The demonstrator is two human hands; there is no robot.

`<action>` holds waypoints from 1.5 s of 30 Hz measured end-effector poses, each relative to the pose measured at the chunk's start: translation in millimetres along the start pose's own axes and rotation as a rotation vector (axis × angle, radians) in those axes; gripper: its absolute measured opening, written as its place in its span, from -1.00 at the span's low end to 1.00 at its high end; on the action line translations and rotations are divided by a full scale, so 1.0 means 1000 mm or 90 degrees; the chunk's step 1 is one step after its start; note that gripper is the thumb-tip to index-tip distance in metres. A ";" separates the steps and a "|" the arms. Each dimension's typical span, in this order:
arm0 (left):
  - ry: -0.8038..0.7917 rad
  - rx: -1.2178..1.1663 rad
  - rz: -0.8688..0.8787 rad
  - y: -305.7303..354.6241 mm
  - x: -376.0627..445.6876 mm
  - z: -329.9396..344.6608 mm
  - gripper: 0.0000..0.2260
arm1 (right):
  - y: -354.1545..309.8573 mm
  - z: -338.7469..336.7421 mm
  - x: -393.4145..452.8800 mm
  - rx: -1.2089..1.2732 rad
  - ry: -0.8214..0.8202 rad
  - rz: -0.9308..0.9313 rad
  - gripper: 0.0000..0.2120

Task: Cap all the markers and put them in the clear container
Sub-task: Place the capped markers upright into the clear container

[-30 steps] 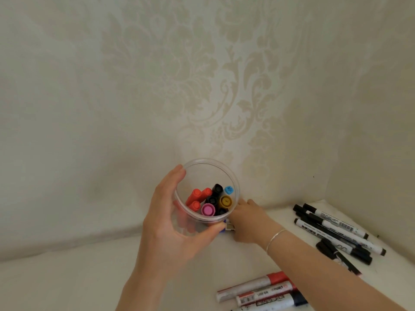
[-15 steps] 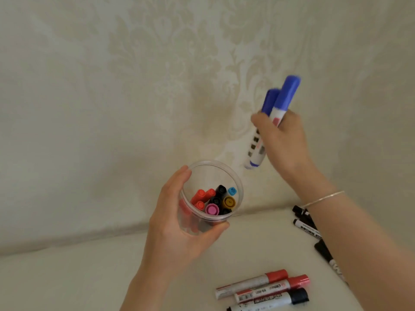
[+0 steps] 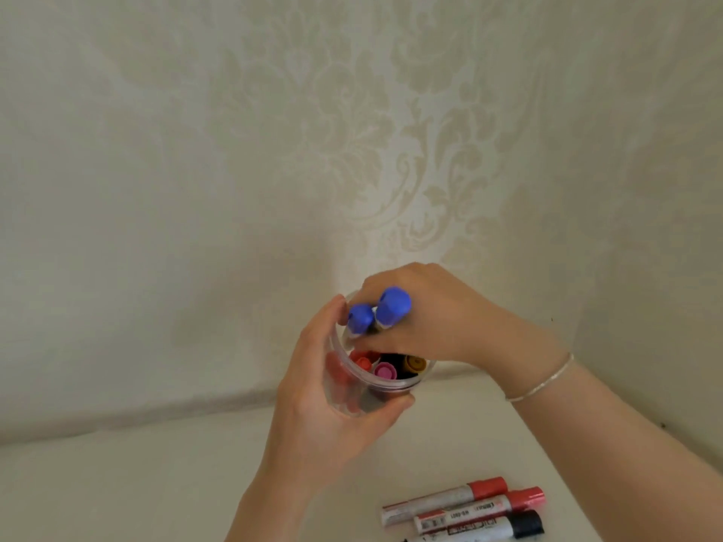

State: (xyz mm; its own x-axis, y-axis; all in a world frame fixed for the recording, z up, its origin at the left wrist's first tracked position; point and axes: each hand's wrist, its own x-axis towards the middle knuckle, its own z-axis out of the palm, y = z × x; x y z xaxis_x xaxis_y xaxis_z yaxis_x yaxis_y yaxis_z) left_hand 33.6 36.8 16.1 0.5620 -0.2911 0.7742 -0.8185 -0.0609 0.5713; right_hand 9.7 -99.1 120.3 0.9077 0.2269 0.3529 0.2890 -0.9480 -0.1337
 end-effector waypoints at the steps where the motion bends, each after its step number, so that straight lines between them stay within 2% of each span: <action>1: -0.005 -0.003 0.004 0.000 0.000 0.002 -0.09 | -0.002 0.001 0.000 -0.026 -0.023 -0.007 -0.91; 3: -0.008 0.016 0.024 -0.002 -0.001 0.005 -0.09 | -0.005 0.005 -0.001 -0.009 -0.064 0.021 -0.90; 7: -0.011 0.026 0.036 -0.004 -0.001 0.007 -0.11 | -0.003 0.008 -0.002 0.149 -0.167 0.087 -0.95; 11: -0.009 0.034 0.049 -0.004 0.000 0.008 -0.15 | 0.003 0.000 -0.005 0.229 -0.203 0.098 -0.88; 14: 0.005 0.025 0.043 -0.003 0.001 0.007 -0.15 | 0.001 -0.012 -0.007 0.300 -0.215 0.115 -0.94; 15: 0.012 0.025 0.036 -0.004 0.001 0.007 -0.13 | 0.002 -0.016 -0.007 0.315 -0.211 0.128 -0.86; 17: 0.018 0.039 0.033 -0.005 0.000 0.007 -0.11 | 0.002 -0.018 -0.006 0.290 -0.179 0.160 -0.76; 20: 0.013 0.056 0.043 -0.003 -0.001 0.009 -0.11 | -0.003 -0.012 -0.004 0.172 -0.140 0.198 -0.73; 24: 0.008 0.067 0.057 -0.004 -0.002 0.012 -0.13 | -0.010 0.001 -0.003 0.109 -0.210 0.228 -0.70; 30: 0.006 0.043 0.059 -0.006 -0.005 0.014 -0.13 | -0.001 -0.002 -0.003 0.184 -0.232 0.201 -0.72; 34: 0.005 0.065 0.085 -0.010 -0.004 0.014 -0.15 | 0.004 -0.005 -0.007 0.262 -0.203 0.198 -0.64; 38: 0.011 0.093 0.109 -0.012 0.000 0.015 -0.20 | 0.004 -0.001 -0.009 0.183 -0.201 0.187 -0.53; 45: 0.010 0.093 0.101 -0.012 0.001 0.017 -0.25 | 0.006 -0.002 -0.012 0.170 -0.172 0.200 -0.63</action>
State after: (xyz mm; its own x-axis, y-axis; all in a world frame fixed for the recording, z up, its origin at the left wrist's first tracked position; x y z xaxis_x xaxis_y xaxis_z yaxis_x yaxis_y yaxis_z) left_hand 41.9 21.3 5.7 0.4262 -0.2938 0.8556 -0.9045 -0.1537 0.3978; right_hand 0.0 -107.5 116.8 0.9997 0.0221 0.0100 0.0243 -0.8978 -0.4397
